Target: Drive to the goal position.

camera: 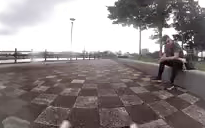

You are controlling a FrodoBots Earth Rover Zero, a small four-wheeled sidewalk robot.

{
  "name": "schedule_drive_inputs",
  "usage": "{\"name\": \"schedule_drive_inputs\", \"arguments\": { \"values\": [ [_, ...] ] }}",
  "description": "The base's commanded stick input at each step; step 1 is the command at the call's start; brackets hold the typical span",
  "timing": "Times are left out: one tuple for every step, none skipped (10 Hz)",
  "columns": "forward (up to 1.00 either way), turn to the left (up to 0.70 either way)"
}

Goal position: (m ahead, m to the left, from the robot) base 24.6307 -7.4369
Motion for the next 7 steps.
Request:
{"name": "schedule_drive_inputs", "arguments": {
  "values": [
    [0.70, 0.00],
    [0.70, 0.00],
    [0.70, 0.00],
    [0.70, 0.00],
    [0.70, 0.00],
    [0.70, 0.00],
    [0.70, 0.00]
  ]
}}
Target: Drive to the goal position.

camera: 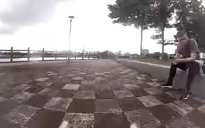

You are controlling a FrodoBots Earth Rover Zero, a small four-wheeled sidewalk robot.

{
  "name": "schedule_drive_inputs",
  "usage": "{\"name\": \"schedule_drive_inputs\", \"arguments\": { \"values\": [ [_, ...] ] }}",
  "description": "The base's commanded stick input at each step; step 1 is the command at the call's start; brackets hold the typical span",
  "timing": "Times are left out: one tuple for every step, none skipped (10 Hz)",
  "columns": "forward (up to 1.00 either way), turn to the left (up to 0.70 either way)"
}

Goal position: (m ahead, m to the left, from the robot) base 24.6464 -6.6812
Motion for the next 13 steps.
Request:
{"name": "schedule_drive_inputs", "arguments": {
  "values": [
    [0.70, 0.00],
    [0.70, 0.00],
    [0.70, 0.00],
    [0.70, 0.00],
    [0.70, 0.00],
    [0.70, 0.00],
    [0.70, 0.00],
    [0.70, 0.00],
    [0.70, 0.00],
    [0.70, 0.00],
    [0.70, 0.00],
    [0.70, 0.00],
    [0.70, 0.00]
  ]
}}
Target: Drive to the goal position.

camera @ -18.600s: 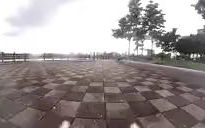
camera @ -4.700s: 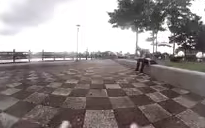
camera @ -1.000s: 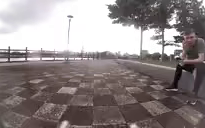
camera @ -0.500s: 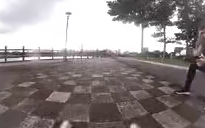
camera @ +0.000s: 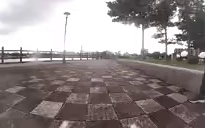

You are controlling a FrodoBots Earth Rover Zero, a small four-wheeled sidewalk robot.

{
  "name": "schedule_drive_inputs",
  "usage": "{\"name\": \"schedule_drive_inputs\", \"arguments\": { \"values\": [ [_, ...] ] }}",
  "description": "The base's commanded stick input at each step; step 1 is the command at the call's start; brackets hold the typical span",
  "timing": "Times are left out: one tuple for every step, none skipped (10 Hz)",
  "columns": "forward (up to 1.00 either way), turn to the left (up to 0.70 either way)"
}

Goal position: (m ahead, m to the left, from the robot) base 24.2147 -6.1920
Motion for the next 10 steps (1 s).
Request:
{"name": "schedule_drive_inputs", "arguments": {
  "values": [
    [0.70, 0.00],
    [0.70, 0.00],
    [0.70, 0.00],
    [0.70, 0.00],
    [0.70, 0.00],
    [0.70, 0.00],
    [0.70, 0.00],
    [0.70, 0.00],
    [0.70, 0.00],
    [0.70, 0.00]
  ]
}}
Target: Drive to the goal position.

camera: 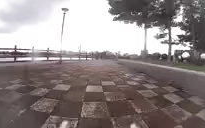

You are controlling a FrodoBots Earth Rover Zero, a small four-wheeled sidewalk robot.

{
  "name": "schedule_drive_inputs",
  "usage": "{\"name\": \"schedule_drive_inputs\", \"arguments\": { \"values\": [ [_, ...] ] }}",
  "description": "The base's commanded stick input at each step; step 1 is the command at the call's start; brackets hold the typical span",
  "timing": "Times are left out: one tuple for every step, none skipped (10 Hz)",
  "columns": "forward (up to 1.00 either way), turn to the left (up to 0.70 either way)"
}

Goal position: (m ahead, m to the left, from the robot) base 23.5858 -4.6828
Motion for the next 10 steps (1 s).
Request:
{"name": "schedule_drive_inputs", "arguments": {
  "values": [
    [0.70, 0.00],
    [0.70, 0.00],
    [0.70, 0.00],
    [0.70, 0.00],
    [0.70, 0.00],
    [0.70, 0.00],
    [0.70, 0.00],
    [0.70, 0.00],
    [0.70, 0.00],
    [0.70, 0.00]
  ]
}}
